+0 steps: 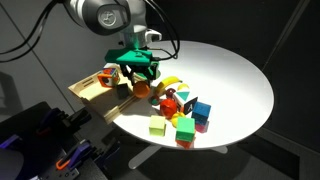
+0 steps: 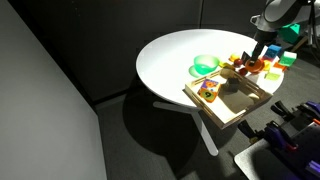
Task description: Pick up the orange toy from the table and put it in the tray
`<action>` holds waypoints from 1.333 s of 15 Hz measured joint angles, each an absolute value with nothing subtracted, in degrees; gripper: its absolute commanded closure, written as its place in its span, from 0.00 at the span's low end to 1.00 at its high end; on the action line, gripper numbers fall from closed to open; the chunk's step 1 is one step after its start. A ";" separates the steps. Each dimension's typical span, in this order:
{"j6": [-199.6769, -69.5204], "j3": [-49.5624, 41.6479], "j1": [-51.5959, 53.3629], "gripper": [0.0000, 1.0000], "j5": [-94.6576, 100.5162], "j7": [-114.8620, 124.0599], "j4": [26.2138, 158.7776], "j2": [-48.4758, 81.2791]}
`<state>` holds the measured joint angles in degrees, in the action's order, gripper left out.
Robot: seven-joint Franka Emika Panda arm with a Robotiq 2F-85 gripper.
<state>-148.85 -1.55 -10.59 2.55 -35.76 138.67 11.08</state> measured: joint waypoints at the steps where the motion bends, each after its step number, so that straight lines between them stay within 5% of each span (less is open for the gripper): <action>1: -148.85 -1.25 -10.09 0.52 2.39 -35.73 138.39 11.04; 19: -149.72 4.48 -6.90 0.52 -1.80 -35.76 131.35 18.50; 20: -150.06 4.65 -6.90 0.38 -1.80 -35.76 131.07 19.11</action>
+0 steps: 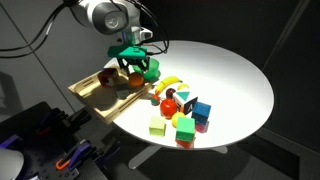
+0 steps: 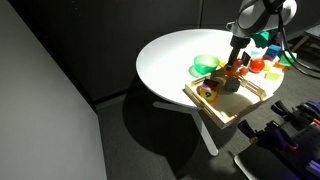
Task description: Pick up the orange toy from the table and put it in the tray
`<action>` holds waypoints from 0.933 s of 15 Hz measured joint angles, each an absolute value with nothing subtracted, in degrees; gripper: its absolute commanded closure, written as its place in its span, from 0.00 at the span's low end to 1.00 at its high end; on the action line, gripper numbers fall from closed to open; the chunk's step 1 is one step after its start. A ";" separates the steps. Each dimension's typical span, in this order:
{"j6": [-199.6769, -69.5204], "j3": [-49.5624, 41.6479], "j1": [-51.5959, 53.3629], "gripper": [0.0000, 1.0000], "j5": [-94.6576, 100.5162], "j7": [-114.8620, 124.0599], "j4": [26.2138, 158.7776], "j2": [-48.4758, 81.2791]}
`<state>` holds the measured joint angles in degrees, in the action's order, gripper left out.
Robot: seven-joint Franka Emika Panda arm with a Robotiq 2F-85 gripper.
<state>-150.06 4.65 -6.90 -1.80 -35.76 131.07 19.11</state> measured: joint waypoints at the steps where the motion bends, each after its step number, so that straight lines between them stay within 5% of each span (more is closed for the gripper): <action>1: -150.57 4.79 -6.90 0.07 -1.80 -35.76 130.88 19.64; 4: -152.13 5.00 -6.92 0.00 -1.80 -35.77 130.70 20.79; 14: -149.56 4.50 -7.77 0.00 -1.79 -35.23 132.92 19.09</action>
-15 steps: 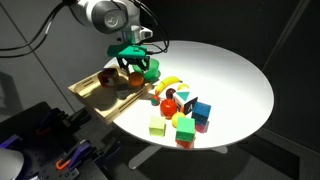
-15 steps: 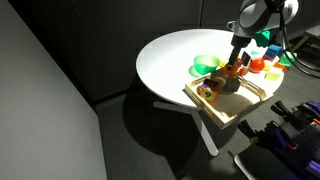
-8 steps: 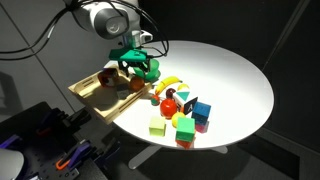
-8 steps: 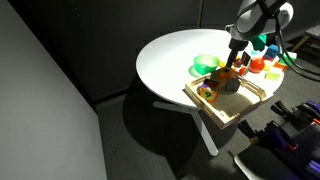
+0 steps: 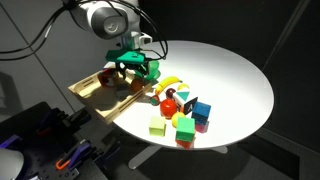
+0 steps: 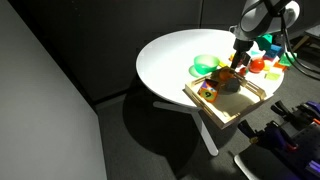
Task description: Pick up the orange toy from the table and put it in the tray
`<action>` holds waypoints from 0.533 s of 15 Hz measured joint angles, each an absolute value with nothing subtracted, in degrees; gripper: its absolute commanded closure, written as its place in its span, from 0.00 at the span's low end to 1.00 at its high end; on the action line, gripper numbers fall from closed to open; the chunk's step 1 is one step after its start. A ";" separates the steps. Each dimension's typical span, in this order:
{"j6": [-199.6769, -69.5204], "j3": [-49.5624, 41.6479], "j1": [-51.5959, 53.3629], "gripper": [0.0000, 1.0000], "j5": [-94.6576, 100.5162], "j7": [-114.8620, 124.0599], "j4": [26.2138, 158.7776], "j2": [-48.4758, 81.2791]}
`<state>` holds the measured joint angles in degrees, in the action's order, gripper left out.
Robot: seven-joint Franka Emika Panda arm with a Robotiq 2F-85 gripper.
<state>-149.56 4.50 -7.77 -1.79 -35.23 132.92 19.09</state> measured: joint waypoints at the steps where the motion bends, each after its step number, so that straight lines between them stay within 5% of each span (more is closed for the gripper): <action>1: -148.57 4.40 -7.77 0.00 -1.79 -35.06 133.56 18.31; 8: -140.98 3.24 -7.64 0.00 -1.79 -30.87 138.38 10.95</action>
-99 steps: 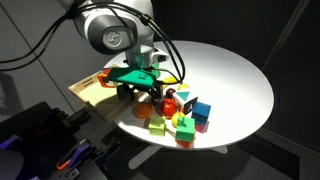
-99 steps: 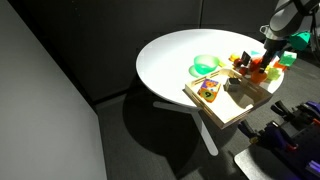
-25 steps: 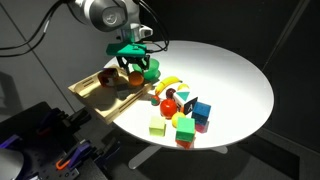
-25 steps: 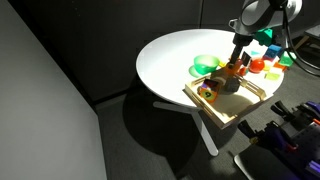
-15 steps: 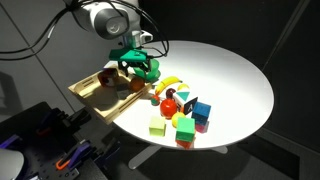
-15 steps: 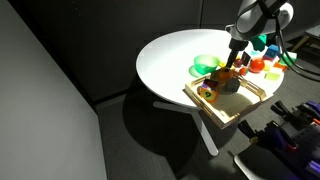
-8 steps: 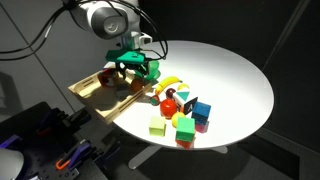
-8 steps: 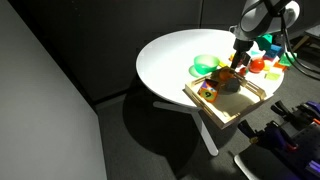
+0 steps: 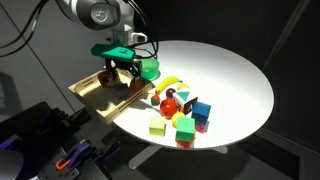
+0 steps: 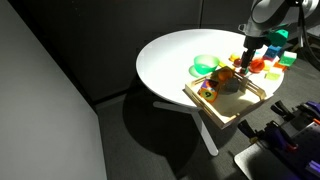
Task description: Pick up the orange toy from the table and put it in the tray
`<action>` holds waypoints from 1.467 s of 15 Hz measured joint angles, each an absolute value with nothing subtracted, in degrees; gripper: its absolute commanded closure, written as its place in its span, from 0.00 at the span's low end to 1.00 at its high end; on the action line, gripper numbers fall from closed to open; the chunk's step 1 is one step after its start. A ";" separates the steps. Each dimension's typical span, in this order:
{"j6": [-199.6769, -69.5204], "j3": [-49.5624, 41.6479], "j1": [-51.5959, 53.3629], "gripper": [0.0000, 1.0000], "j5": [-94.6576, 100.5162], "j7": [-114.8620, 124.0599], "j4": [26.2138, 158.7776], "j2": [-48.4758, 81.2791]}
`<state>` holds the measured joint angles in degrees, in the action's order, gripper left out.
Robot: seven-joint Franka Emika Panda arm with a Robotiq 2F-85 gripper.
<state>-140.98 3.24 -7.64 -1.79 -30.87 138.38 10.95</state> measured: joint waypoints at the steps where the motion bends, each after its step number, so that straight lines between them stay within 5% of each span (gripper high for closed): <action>1: -139.87 2.95 -7.56 0.00 -1.79 -30.00 139.00 9.80; 22: -144.01 0.11 -4.37 0.00 -1.92 -15.14 151.03 -8.97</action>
<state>-144.01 0.11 -4.37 -1.92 -15.14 151.03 -8.97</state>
